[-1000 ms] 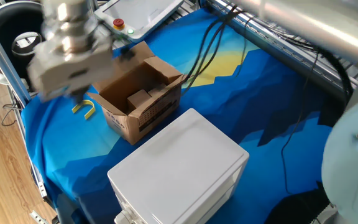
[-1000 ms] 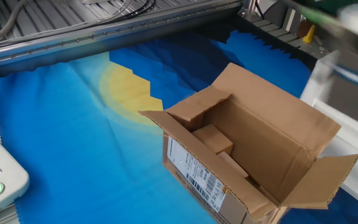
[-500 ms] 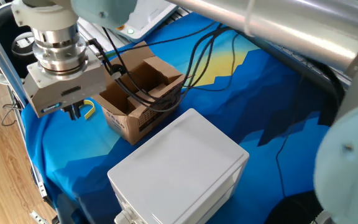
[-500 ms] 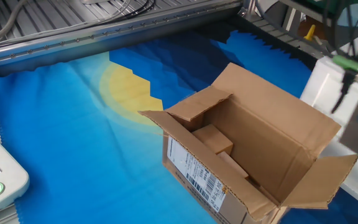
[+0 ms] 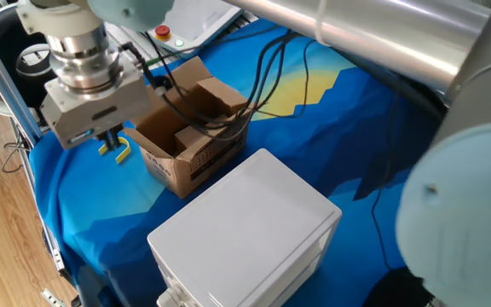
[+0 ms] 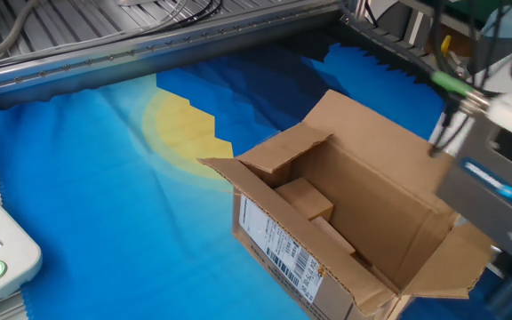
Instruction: Cover the box
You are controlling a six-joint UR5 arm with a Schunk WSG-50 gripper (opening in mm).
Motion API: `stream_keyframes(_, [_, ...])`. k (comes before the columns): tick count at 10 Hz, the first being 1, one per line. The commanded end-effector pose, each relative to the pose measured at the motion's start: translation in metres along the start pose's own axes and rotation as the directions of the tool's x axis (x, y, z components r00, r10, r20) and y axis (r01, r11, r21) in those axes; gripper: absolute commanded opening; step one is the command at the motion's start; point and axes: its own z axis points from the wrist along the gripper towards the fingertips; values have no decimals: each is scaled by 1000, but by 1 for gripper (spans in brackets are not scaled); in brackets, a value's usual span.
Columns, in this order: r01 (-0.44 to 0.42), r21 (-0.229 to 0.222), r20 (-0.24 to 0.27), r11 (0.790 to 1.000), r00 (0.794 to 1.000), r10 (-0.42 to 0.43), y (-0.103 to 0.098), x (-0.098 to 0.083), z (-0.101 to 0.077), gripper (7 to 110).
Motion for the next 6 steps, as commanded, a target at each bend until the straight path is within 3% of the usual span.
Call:
stream_keyframes(1, [32,64,-41,997,999,-29,-29,-8,-8,7])
stream_keyframes(6, [86,86,-78,993,994,-79,-60,-20,-17,7])
